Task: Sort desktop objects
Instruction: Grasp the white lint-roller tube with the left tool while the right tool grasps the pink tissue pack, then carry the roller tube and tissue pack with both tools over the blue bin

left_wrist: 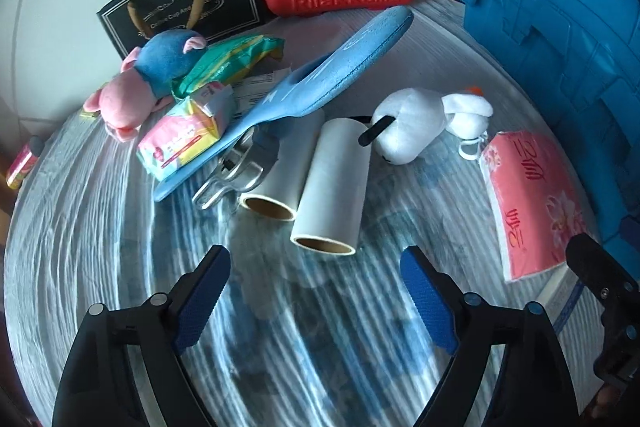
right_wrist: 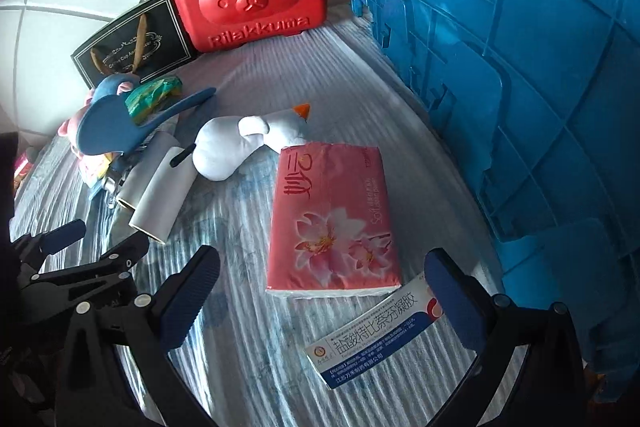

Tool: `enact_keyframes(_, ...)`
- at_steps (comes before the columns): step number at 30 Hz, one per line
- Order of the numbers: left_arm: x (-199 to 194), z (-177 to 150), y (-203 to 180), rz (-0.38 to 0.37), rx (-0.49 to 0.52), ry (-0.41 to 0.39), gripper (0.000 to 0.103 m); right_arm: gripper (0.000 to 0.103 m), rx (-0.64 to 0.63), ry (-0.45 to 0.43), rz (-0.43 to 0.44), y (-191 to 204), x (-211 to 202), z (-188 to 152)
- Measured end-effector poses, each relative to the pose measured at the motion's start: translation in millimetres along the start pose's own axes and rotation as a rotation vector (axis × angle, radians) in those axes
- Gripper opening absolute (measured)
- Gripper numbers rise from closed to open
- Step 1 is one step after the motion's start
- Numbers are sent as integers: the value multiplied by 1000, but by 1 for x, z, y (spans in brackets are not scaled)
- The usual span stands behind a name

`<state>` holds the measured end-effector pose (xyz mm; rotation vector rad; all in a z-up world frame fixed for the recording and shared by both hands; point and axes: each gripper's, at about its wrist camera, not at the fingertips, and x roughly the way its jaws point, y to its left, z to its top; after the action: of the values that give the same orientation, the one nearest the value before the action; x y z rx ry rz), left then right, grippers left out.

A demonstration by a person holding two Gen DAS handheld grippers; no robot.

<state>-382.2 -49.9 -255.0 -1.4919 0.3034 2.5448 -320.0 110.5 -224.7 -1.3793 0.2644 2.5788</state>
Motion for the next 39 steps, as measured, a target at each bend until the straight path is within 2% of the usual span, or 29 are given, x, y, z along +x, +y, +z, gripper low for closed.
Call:
enact_keyframes(7, 36, 21, -9, -60, 19, 53, 83, 103, 37, 57, -37, -1, 32, 17)
enact_keyframes(11, 48, 27, -19, -11, 60, 27, 83, 103, 31, 100, -52, -1, 54, 21)
enact_keyframes(18, 60, 35, -33, 20, 95, 9, 85, 103, 32, 170, -58, -4, 81, 17)
enact_keyframes(19, 62, 35, -33, -2, 89, 28, 76, 103, 34, 178, -53, -5, 84, 16)
enact_keyframes(20, 64, 32, -32, -12, 78, 52, 72, 103, 36, 185, -46, -5, 86, 15)
enact_keyframes(22, 67, 23, -25, -22, 51, 88, 45, 103, 36, 198, -27, -5, 89, 13)
enact_keyframes(25, 66, 12, -14, -56, 17, 111, 45, 103, 10, 206, -8, 4, 89, 10)
enact_keyframes(28, 64, 8, -12, -50, 22, 113, 45, 103, -11, 208, -2, 11, 88, 7)
enact_keyframes(34, 63, 9, -17, -26, 30, 105, 45, 103, 28, 174, 23, 4, 83, 11)
enact_keyframes(39, 61, 6, -19, -15, 43, 93, 45, 103, 41, 205, 19, 5, 98, 16)
